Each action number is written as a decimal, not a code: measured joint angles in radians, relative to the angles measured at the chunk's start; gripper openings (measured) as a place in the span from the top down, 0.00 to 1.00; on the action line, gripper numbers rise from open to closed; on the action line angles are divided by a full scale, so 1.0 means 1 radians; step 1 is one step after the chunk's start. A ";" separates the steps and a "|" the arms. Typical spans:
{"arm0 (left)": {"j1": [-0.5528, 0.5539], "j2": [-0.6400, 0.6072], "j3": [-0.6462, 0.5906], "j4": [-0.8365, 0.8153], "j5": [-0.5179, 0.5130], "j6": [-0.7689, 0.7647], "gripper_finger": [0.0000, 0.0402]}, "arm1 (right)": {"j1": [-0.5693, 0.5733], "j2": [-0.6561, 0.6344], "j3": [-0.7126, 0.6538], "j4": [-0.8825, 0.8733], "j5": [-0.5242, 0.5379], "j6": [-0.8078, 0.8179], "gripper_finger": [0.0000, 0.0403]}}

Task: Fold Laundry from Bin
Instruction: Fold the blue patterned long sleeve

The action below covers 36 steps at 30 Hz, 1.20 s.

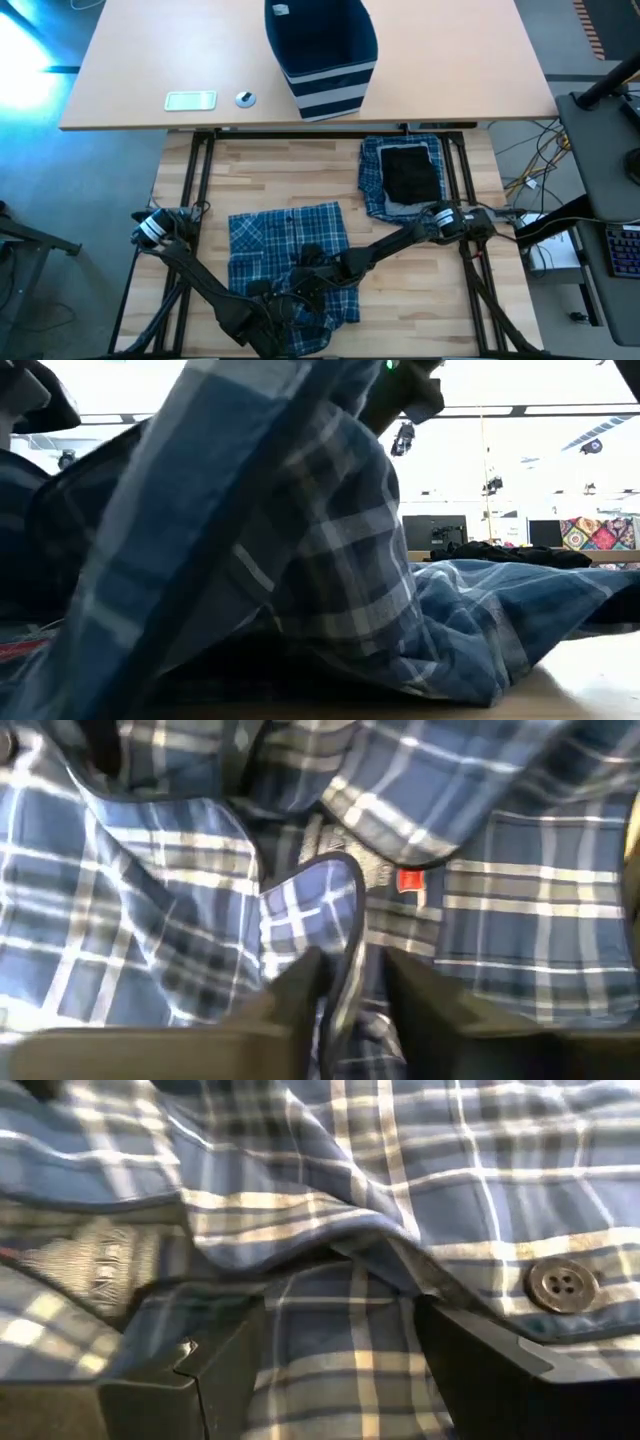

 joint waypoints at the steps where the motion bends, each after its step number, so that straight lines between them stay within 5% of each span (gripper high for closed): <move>1: 0.000 0.000 0.000 -0.007 0.000 -0.016 0.82 | 0.000 -0.009 0.000 -0.006 -0.005 0.000 0.36; 4: 0.000 -0.001 0.018 -0.064 -0.005 -0.062 0.97 | 0.000 -0.024 0.000 -0.001 -0.026 -0.003 0.36; 11: 0.000 -0.004 0.097 -0.182 -0.148 -0.097 0.98 | 0.000 -0.011 -0.010 0.074 -0.016 0.031 0.36; 21: -0.030 -0.007 0.097 -0.078 -0.154 -0.117 0.98 | -0.002 -0.029 -0.011 -0.045 -0.015 0.024 0.36; 26: -0.032 -0.008 0.097 -0.043 -0.125 -0.119 0.89 | 0.002 -0.072 -0.009 -0.066 -0.025 0.045 0.36; 36: -0.038 -0.011 0.097 0.017 -0.087 -0.163 0.57 | 0.008 -0.014 -0.012 -0.042 -0.055 0.080 0.36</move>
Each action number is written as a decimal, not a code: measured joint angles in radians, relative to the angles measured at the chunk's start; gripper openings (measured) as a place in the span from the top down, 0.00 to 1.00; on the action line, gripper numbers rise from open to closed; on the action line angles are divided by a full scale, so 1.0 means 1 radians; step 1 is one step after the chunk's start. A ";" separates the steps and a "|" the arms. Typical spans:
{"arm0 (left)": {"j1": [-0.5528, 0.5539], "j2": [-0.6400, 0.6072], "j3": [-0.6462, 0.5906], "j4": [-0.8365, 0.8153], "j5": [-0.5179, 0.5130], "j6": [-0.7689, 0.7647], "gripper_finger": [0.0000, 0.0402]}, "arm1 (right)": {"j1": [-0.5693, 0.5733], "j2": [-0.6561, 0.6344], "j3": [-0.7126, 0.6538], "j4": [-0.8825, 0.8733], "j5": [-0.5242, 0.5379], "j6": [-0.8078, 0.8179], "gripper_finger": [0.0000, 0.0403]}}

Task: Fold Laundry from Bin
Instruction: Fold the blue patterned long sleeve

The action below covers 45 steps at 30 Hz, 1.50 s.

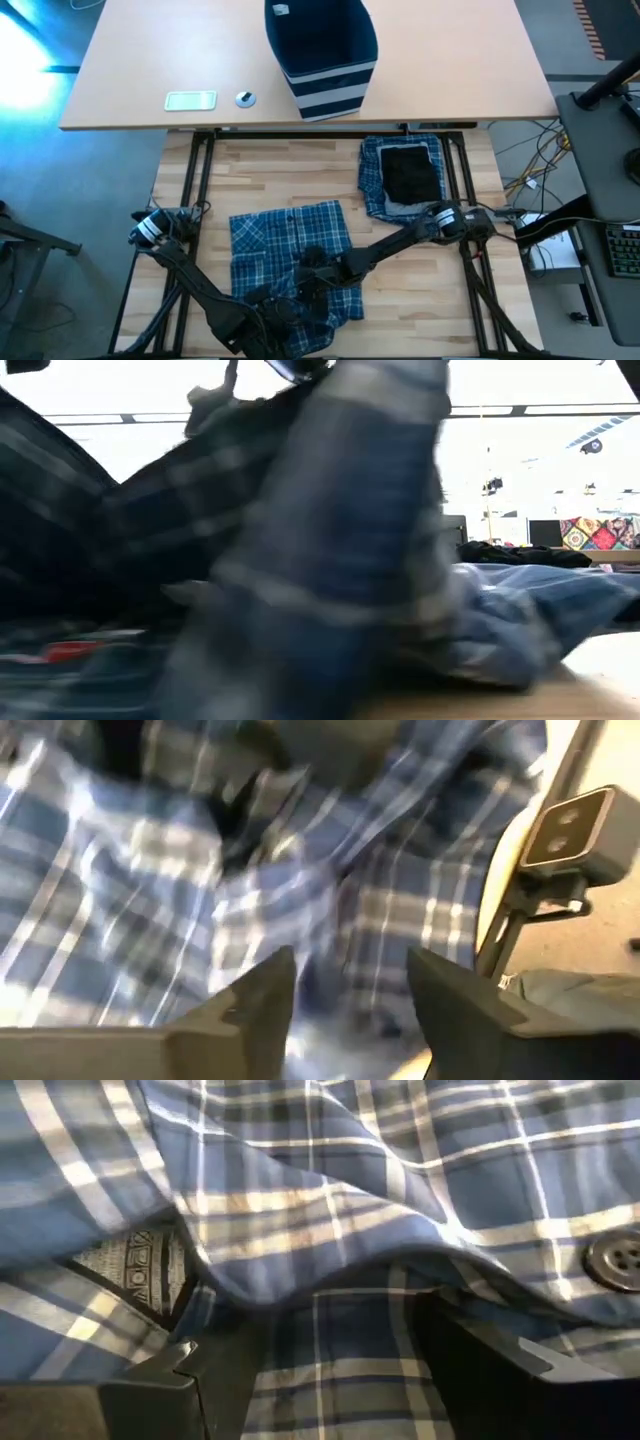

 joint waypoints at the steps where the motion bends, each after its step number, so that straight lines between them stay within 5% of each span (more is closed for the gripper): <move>1: -0.004 -0.005 0.000 -0.019 0.004 -0.025 0.54 | 0.000 -0.006 0.002 -0.029 -0.005 -0.001 0.36; 6: -0.029 -0.092 -0.001 -0.144 -0.089 -0.171 0.41 | 0.000 -0.112 0.007 -0.203 -0.015 -0.022 0.36; 11: -0.022 -0.191 -0.045 -0.248 -0.137 -0.195 0.40 | 0.000 -0.162 0.005 -0.075 -0.009 -0.048 0.36; 14: -0.013 -0.239 -0.141 -0.211 -0.125 -0.197 0.41 | -0.003 -0.120 0.003 0.019 -0.008 -0.052 0.36; 19: -0.028 -0.262 -0.285 -0.074 -0.133 -0.212 0.42 | 0.000 -0.021 0.000 -0.070 -0.008 -0.018 0.36; 31: -0.082 -0.247 -0.345 0.062 -0.043 0.091 0.23 | 0.026 -0.229 0.063 -0.289 0.001 -0.055 0.36; 40: -0.181 -0.124 -0.305 0.101 -0.062 0.336 0.21 | 0.223 -0.268 0.016 -0.511 -0.003 -0.172 0.36; 45: -0.193 0.011 -0.196 0.103 -0.089 0.347 0.21 | 0.329 -0.224 0.013 -0.466 0.119 -0.159 0.36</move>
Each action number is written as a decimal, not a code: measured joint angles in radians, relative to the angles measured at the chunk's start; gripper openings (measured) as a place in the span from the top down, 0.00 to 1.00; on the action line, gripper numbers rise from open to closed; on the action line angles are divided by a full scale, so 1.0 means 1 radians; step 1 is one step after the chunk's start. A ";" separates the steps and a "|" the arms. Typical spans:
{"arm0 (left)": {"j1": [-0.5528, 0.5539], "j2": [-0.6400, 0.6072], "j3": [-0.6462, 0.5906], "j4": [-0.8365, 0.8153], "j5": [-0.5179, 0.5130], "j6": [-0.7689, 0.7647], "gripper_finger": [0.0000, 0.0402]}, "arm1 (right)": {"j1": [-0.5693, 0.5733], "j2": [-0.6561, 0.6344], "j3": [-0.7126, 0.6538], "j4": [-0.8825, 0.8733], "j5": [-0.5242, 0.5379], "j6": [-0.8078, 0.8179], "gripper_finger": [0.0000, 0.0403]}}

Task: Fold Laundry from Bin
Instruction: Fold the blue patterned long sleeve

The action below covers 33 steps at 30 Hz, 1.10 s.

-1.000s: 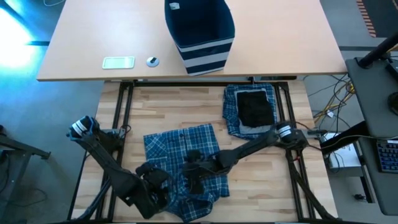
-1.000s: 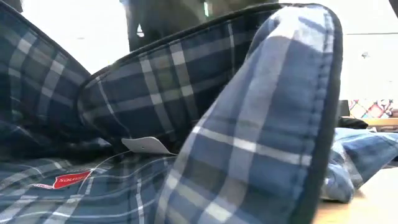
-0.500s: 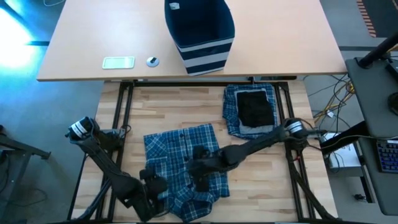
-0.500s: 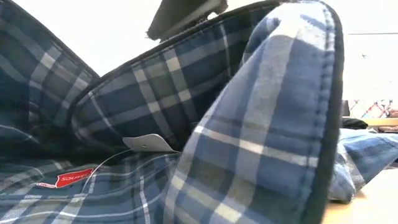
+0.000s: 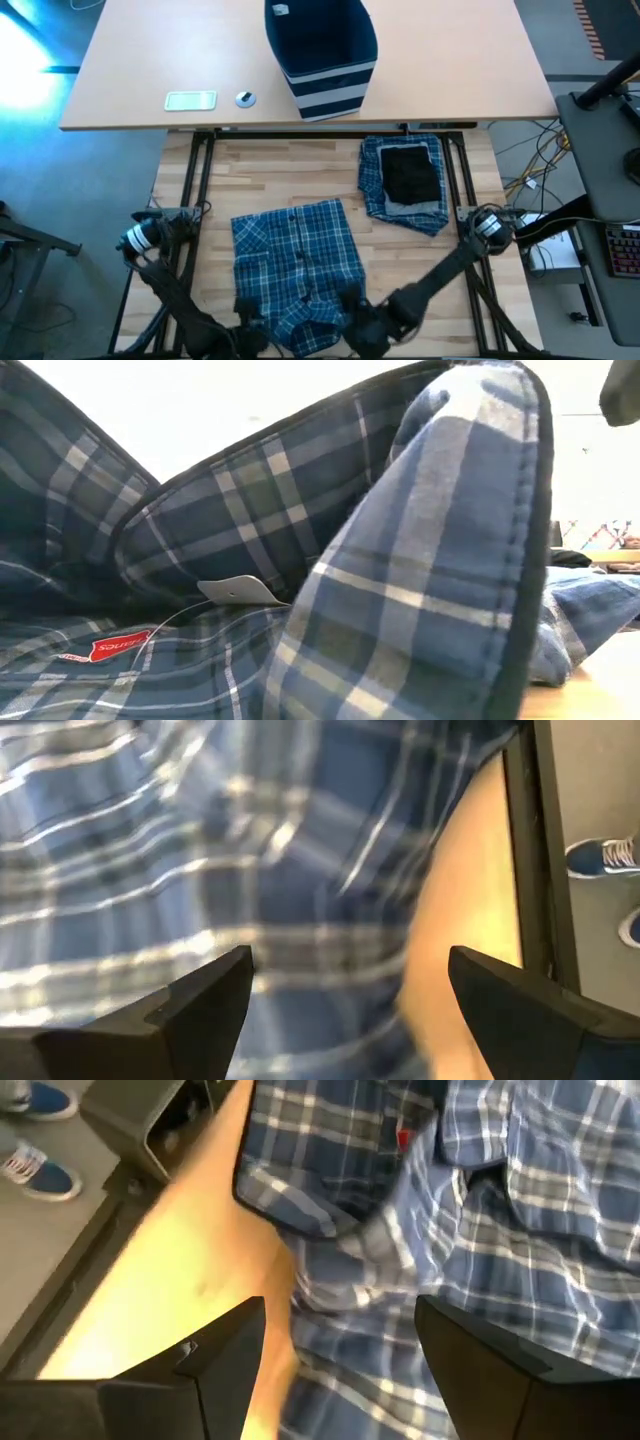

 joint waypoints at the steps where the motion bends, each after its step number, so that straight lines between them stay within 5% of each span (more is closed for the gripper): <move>1: 0.000 0.031 0.027 0.001 -0.003 0.006 0.21 | 0.014 0.008 0.000 0.014 0.020 0.009 0.36; 6: 0.001 0.148 0.150 -0.007 -0.038 0.040 0.21 | 0.044 0.077 0.000 0.067 0.093 0.075 0.36; 11: 0.003 0.144 0.144 -0.030 -0.142 0.018 0.21 | 0.054 0.101 -0.001 0.119 0.202 0.072 0.36; 17: 0.020 0.171 0.147 0.030 -0.282 0.218 0.21 | 0.053 0.117 -0.001 0.128 0.213 0.034 0.36; 23: 0.029 0.217 0.144 0.166 -0.286 0.400 0.21 | 0.054 0.133 -0.008 0.122 0.205 0.060 0.36; 33: 0.027 0.219 0.138 0.187 -0.220 0.370 0.28 | 0.055 0.132 -0.069 0.201 0.154 0.036 0.37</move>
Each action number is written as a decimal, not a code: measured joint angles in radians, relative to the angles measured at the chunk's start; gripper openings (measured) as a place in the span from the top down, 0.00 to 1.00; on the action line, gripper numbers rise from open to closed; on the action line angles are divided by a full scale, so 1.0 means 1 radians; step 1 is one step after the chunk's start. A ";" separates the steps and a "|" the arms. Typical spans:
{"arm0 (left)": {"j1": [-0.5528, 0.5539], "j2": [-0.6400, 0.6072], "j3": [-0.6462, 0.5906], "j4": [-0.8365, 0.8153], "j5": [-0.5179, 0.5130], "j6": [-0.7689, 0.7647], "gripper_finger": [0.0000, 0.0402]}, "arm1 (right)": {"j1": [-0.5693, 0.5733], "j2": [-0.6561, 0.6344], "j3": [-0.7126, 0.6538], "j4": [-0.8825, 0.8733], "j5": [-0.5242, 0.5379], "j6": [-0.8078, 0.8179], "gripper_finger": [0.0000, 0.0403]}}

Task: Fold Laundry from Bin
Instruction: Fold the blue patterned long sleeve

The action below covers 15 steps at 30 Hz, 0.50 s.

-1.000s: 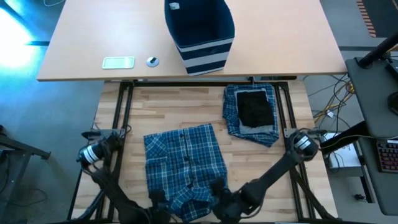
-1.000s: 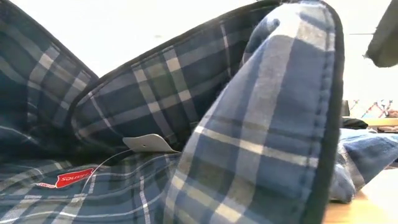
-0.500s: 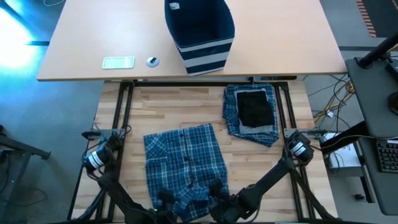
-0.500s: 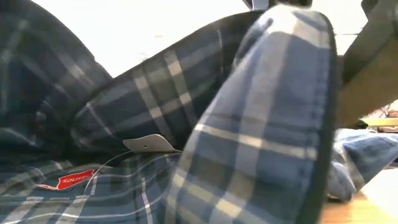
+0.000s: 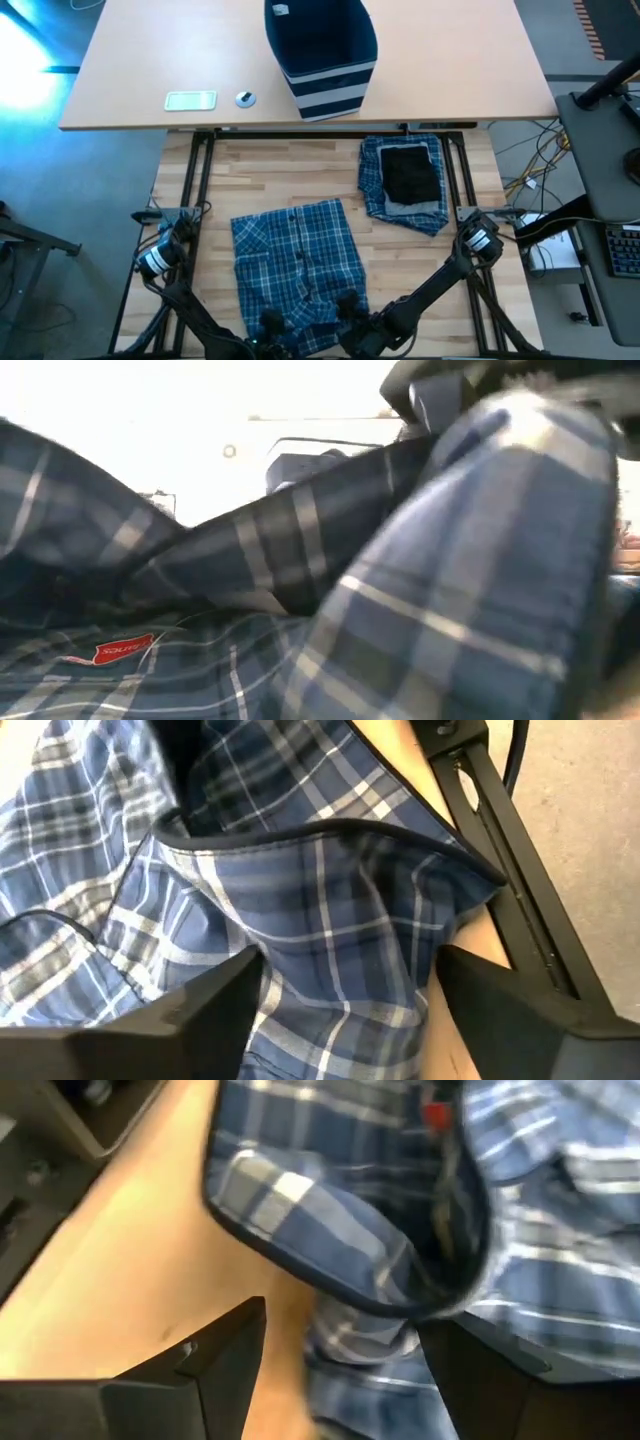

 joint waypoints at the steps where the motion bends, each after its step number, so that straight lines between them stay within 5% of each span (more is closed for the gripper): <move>1: 0.000 0.000 0.000 0.000 0.001 -0.007 0.31 | -0.001 0.000 -0.013 0.019 -0.015 0.000 0.38; 5: 0.000 0.000 -0.001 -0.014 0.014 -0.061 0.54 | -0.002 0.000 -0.036 0.046 -0.027 0.035 0.46; 10: 0.011 -0.003 -0.002 -0.040 0.014 -0.131 0.91 | -0.010 0.000 -0.034 0.060 -0.031 0.047 0.69; 15: 0.028 -0.041 -0.003 -0.138 0.014 -0.281 0.94 | -0.040 -0.006 -0.012 0.053 -0.160 0.137 0.95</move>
